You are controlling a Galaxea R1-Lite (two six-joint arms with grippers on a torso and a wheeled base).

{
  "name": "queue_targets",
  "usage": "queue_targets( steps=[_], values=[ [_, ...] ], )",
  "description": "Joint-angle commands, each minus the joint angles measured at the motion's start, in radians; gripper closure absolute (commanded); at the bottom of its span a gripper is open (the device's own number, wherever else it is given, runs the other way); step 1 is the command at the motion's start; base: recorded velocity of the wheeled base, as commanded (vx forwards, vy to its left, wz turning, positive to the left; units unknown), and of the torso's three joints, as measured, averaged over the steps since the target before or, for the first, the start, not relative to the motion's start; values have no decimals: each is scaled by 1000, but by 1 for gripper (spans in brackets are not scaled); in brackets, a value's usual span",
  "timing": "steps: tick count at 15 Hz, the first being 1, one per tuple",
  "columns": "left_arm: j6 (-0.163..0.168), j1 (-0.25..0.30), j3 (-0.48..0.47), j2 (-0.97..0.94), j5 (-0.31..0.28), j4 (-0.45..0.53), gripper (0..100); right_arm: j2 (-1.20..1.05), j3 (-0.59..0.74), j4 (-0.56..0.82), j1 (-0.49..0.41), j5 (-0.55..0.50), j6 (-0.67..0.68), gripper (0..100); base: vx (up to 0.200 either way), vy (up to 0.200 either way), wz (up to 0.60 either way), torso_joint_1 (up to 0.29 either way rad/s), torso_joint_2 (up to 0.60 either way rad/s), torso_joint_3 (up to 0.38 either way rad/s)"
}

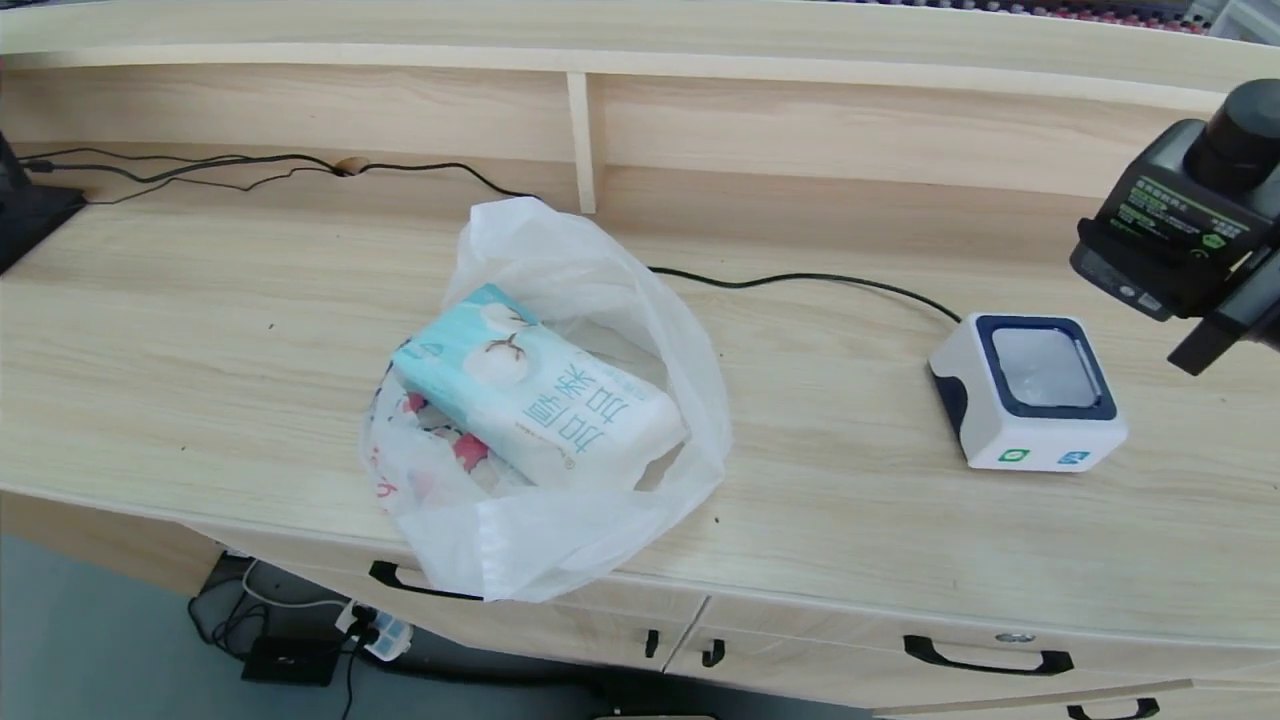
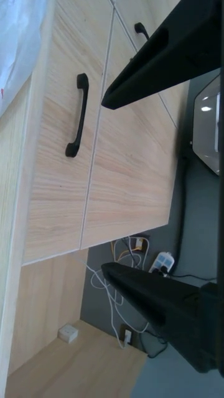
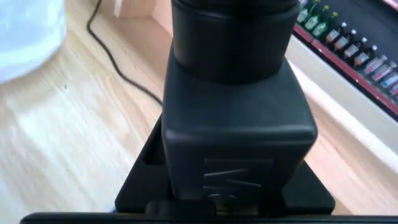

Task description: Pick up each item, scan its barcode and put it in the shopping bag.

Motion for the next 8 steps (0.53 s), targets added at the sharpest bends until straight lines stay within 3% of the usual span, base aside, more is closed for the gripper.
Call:
queue_targets(
  steps=[1, 4, 8],
  values=[
    [0, 0, 0, 0, 1, 0, 0, -25, -47, 7, 4, -12, 26, 100, 0, 0, 600, 2, 2, 12],
    [1, 0, 0, 0, 1, 0, 0, -40, -93, 79, 7, -16, 48, 100, 0, 0, 600, 10, 4, 4],
    [0, 0, 0, 0, 1, 0, 0, -34, -87, 87, 25, -21, 218, 100, 0, 0, 600, 2, 1, 5]
  ],
)
